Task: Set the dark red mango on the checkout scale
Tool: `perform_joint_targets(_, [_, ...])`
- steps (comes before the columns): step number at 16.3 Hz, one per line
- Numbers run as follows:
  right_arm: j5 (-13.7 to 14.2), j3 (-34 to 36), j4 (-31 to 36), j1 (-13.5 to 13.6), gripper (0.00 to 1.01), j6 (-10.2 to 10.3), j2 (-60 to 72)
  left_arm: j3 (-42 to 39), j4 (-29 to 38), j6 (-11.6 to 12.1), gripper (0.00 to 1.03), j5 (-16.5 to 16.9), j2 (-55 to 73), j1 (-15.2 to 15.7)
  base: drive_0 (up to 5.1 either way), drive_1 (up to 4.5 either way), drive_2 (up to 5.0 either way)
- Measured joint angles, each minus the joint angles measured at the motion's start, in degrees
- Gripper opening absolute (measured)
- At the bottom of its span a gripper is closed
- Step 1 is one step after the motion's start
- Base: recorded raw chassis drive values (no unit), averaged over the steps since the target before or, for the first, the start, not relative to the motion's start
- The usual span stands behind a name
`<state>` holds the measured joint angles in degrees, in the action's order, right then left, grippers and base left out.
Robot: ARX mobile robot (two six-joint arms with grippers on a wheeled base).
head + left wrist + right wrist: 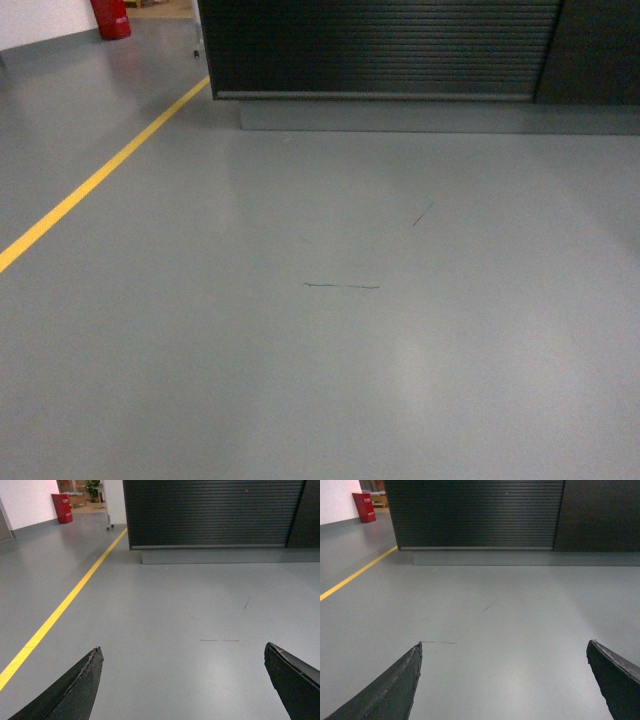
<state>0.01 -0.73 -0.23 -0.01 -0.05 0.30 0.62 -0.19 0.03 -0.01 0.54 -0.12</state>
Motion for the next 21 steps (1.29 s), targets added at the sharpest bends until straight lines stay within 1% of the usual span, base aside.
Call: perform_joint_targets(21, [0.00,0.00,0.00,0.00,0.98,0.00,0.00,0.00,0.00,0.00,0.98,0.00,0.00,0.00,0.0,0.00,0.0])
